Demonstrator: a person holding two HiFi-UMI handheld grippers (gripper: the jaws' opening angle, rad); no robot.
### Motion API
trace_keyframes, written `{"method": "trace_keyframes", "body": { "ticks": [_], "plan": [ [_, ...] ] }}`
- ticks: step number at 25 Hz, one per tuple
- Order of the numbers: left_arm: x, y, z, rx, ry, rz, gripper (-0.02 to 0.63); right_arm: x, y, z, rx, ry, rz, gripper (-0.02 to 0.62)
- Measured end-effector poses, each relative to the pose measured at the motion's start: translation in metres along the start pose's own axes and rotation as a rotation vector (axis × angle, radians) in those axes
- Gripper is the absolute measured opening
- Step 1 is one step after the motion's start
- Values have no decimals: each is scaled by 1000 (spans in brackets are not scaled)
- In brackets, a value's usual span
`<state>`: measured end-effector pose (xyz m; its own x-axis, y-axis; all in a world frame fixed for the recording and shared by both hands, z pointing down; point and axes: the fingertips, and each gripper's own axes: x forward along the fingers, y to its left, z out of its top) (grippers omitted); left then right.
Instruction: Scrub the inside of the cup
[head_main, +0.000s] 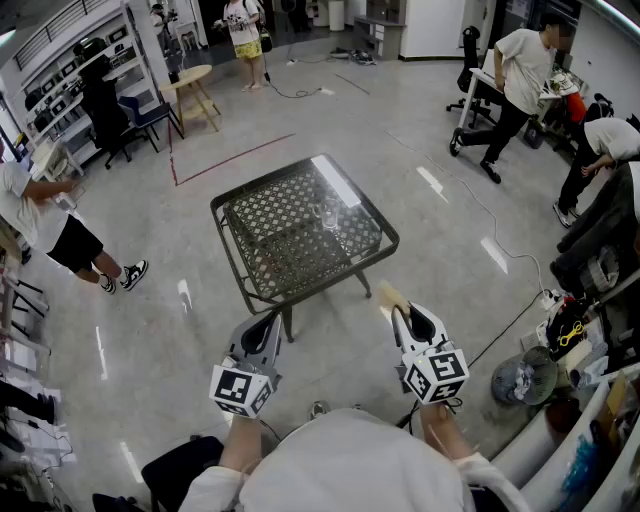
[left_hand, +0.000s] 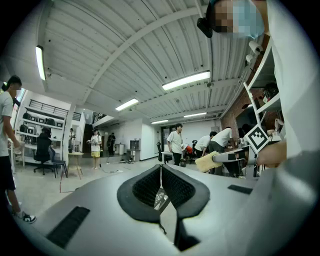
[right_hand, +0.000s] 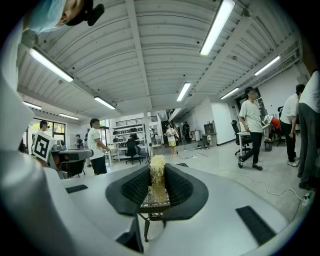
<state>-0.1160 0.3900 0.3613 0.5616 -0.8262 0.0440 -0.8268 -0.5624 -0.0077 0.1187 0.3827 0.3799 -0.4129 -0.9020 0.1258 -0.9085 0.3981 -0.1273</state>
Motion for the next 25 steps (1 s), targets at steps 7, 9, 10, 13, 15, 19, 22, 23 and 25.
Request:
{"method": "trace_keyframes", "body": {
  "ticks": [7, 9, 10, 13, 15, 19, 22, 23, 25],
  "plan": [
    [6, 9, 4, 2, -4, -17, 37, 11, 6, 6, 3, -5, 9, 91],
    [4, 13, 4, -2, -8, -28, 37, 14, 15, 10, 20, -22, 31, 92],
    [3, 14, 4, -5, -9, -34, 37, 14, 18, 11, 27, -30, 38, 92],
    [2, 15, 3, -11, -14, -47, 37, 14, 21, 10, 28, -31, 31, 92],
    [3, 15, 3, -18, -20, -56, 37, 14, 20, 9, 32, -28, 19, 92],
    [2, 25, 2, -25, -22, -70, 37, 17, 23, 8, 41, -31, -5, 92],
    [-1, 32, 1, -28, -22, -81, 37, 19, 29, 9, 48, -35, -17, 92],
    [-2, 34, 0, -29, -21, -86, 37, 20, 31, 9, 52, -36, -19, 92],
    [-5, 41, -2, -32, -18, -98, 37, 22, 39, 8, 58, -42, -24, 92]
  ]
}}
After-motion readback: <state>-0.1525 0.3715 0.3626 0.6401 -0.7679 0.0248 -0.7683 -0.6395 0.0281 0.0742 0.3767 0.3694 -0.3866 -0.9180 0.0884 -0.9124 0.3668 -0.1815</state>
